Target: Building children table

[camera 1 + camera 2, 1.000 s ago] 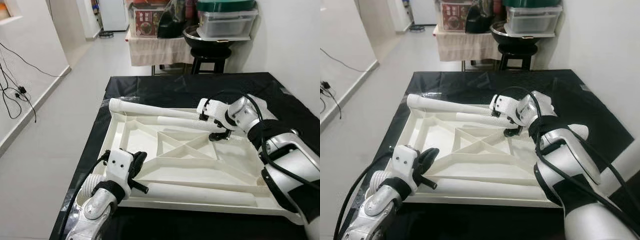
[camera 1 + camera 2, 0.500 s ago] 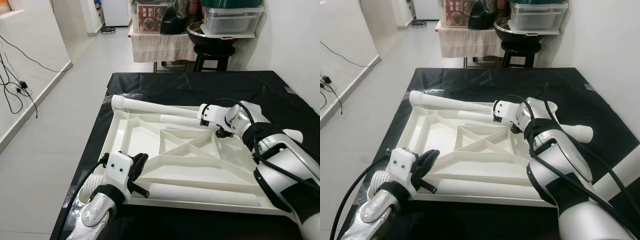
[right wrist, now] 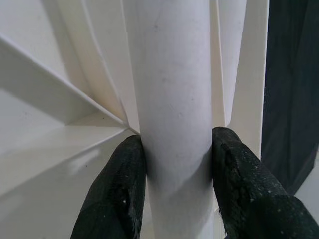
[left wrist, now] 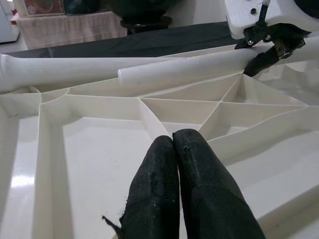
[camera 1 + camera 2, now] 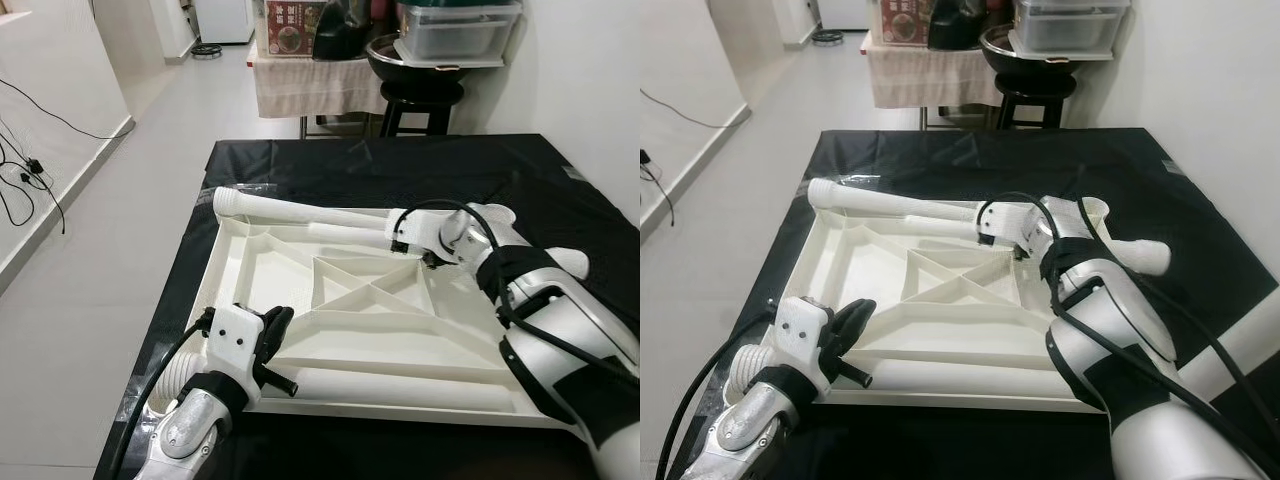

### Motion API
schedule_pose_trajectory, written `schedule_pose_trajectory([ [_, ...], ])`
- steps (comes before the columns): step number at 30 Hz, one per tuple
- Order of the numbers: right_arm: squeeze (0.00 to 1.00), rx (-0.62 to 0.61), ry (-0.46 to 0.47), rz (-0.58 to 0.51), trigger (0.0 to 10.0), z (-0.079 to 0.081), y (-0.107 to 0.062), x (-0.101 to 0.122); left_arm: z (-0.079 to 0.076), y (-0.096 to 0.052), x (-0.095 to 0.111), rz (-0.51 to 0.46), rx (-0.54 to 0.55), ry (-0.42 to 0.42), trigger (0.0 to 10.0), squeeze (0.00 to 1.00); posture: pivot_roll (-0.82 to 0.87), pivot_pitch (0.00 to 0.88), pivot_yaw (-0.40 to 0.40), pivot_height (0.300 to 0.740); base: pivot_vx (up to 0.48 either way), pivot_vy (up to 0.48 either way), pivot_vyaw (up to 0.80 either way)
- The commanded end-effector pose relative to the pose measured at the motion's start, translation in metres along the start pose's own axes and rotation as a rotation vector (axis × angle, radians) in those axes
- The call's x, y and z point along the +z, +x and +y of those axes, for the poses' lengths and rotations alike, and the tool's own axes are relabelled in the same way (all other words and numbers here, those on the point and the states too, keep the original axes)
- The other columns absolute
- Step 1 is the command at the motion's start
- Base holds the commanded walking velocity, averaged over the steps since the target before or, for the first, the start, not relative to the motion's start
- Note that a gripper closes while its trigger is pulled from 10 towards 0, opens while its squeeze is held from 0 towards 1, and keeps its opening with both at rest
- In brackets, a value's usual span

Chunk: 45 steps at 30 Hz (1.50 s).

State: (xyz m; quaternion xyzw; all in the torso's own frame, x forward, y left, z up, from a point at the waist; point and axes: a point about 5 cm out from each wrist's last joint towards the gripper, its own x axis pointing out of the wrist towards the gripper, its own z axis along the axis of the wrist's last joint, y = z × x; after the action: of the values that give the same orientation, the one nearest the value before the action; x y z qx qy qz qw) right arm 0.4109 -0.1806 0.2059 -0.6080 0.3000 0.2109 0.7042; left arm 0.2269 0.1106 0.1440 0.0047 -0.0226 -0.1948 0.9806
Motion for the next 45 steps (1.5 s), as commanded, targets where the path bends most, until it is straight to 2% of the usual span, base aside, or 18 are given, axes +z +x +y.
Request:
schedule_pose_trajectory([
  [1,0.00,-0.047,-0.086,-0.039,0.0,-0.008,-0.005,0.017,-0.001,-0.005,-0.019,0.110,0.006,-0.020,10.0,0.00,-0.04,0.112,-0.017,0.740,0.000,0.000,0.00],
  [6,0.00,-0.057,-0.133,-0.042,0.0,-0.010,-0.008,0.028,0.000,-0.004,-0.019,0.110,0.008,-0.016,10.0,0.00,-0.04,0.109,-0.016,0.740,0.000,0.000,0.00],
  [7,0.00,-0.062,-0.141,-0.045,0.5,-0.011,-0.008,0.031,0.001,-0.004,-0.019,0.110,0.009,-0.015,10.0,0.00,-0.04,0.109,-0.016,0.740,0.000,0.000,0.00],
  [12,0.00,-0.112,-0.115,-0.115,1.0,-0.014,-0.013,0.053,0.001,-0.002,-0.019,0.106,0.011,-0.009,10.0,0.00,-0.04,0.107,-0.018,0.740,0.000,0.000,0.00],
  [16,0.00,-0.126,-0.109,-0.132,1.0,-0.015,-0.014,0.059,0.001,-0.002,-0.018,0.106,0.013,-0.009,10.0,0.00,-0.04,0.107,-0.019,0.740,0.000,0.000,0.00],
  [17,0.00,-0.132,-0.113,-0.141,2.4,-0.015,-0.015,0.062,0.000,-0.002,-0.018,0.105,0.014,-0.009,10.0,0.00,-0.04,0.108,-0.022,0.740,0.000,0.000,0.00],
  [19,0.00,-0.166,-0.110,-0.168,7.5,-0.019,-0.018,0.071,0.000,-0.002,-0.017,0.103,0.015,-0.010,10.0,0.00,-0.04,0.110,-0.023,0.740,0.000,0.000,0.00],
  [20,0.00,-0.187,-0.119,-0.188,8.2,-0.020,-0.020,0.075,0.000,-0.002,-0.017,0.102,0.016,-0.010,10.0,0.00,-0.04,0.110,-0.023,0.740,0.000,0.000,0.00],
  [21,0.00,-0.187,-0.119,-0.188,8.2,-0.020,-0.020,0.075,0.000,-0.002,-0.017,0.102,0.016,-0.010,10.0,0.00,-0.04,0.110,-0.023,0.740,0.000,0.000,0.00],
  [22,0.00,-0.208,-0.130,-0.206,10.0,-0.022,-0.022,0.079,0.000,-0.002,-0.017,0.102,0.017,-0.011,10.0,0.00,-0.04,0.111,-0.024,0.740,0.000,0.000,0.00],
  [29,0.00,-0.232,-0.180,-0.222,10.0,-0.024,-0.025,0.086,0.000,-0.003,-0.017,0.100,0.023,-0.013,10.0,0.00,-0.04,0.113,-0.025,0.740,0.000,0.000,0.00],
  [30,0.09,-0.223,-0.186,-0.217,10.0,-0.023,-0.025,0.086,0.000,-0.003,-0.017,0.100,0.023,-0.012,10.0,0.00,-0.04,0.112,-0.024,0.740,0.000,0.000,0.00],
  [32,0.09,-0.217,-0.189,-0.214,10.0,-0.022,-0.025,0.086,0.000,-0.003,-0.017,0.100,0.024,-0.012,10.0,0.00,-0.04,0.112,-0.024,0.740,0.000,0.000,0.00],
  [40,0.10,-0.193,-0.214,-0.136,10.0,-0.018,-0.018,0.071,0.000,-0.003,-0.017,0.100,0.023,-0.012,10.0,0.00,-0.04,0.113,-0.023,0.740,0.000,0.000,0.00],
  [41,0.60,-0.195,-0.226,-0.123,10.0,-0.018,-0.017,0.069,0.000,-0.003,-0.017,0.100,0.024,-0.013,10.0,0.00,-0.04,0.117,-0.023,0.740,0.000,0.000,0.00],
  [42,0.68,-0.196,-0.237,-0.117,10.0,-0.018,-0.017,0.068,-0.001,-0.003,-0.017,0.099,0.024,-0.013,10.0,0.00,-0.04,0.117,-0.023,0.740,0.000,0.000,0.00],
  [43,1.00,-0.185,-0.242,-0.113,10.0,-0.017,-0.016,0.067,-0.001,-0.003,-0.016,0.099,0.025,-0.014,10.0,0.00,-0.04,0.117,-0.023,0.740,0.000,0.000,0.00],
  [45,1.00,-0.184,-0.238,-0.116,10.0,-0.017,-0.016,0.067,-0.001,-0.003,-0.016,0.099,0.025,-0.014,10.0,0.00,-0.04,0.117,-0.023,0.740,0.000,0.000,0.00],
])
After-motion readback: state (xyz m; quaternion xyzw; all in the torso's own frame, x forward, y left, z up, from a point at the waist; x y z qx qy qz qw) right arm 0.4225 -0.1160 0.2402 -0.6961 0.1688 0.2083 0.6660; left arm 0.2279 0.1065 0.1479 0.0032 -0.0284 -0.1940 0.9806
